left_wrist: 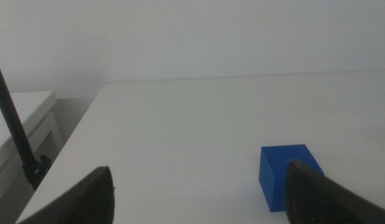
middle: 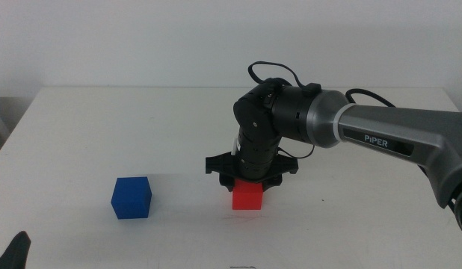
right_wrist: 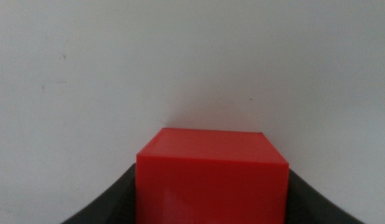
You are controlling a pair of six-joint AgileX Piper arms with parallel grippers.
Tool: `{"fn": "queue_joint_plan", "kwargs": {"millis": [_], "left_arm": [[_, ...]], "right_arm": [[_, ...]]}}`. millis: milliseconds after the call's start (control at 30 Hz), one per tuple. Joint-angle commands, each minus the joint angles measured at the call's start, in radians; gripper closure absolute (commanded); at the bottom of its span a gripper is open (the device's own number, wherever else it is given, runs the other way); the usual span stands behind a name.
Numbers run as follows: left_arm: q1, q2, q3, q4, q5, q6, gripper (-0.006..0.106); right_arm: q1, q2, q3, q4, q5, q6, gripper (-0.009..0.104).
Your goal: Stack red cubes first, then green, then blue cubes in a specific spot.
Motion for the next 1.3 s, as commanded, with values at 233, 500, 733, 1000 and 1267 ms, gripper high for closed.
{"fn": "queue_joint_plan", "kwargs": {"millis": [233, 500, 733, 1000, 1267], "left_arm": [[-0.001, -0.020, -0.003, 0.000, -0.084, -0.008, 0.007], [-0.001, -0.020, -0.003, 0.000, -0.084, -0.008, 0.007], [-0.001, -0.020, -0.003, 0.000, -0.084, -0.008, 0.007], [-0.001, -0.020, -0.003, 0.000, -0.084, -0.008, 0.007], [-0.001, -0.020, -0.003, 0.000, -0.084, -0.008, 0.007]], "right_arm": [[-0.001, -0.038, -0.023, -0.007, 0.018, 0.000, 0.038], [-0.001, -0.039, -0.051, -0.008, 0.046, -0.001, 0.014], [0.000, -0.052, -0.148, -0.022, 0.205, -0.008, 0.013], [0.004, -0.220, -0.159, -0.046, 0.247, -0.035, 0.013], [-0.101, -0.433, -0.160, -0.110, 0.264, -0.215, 0.013]]}}
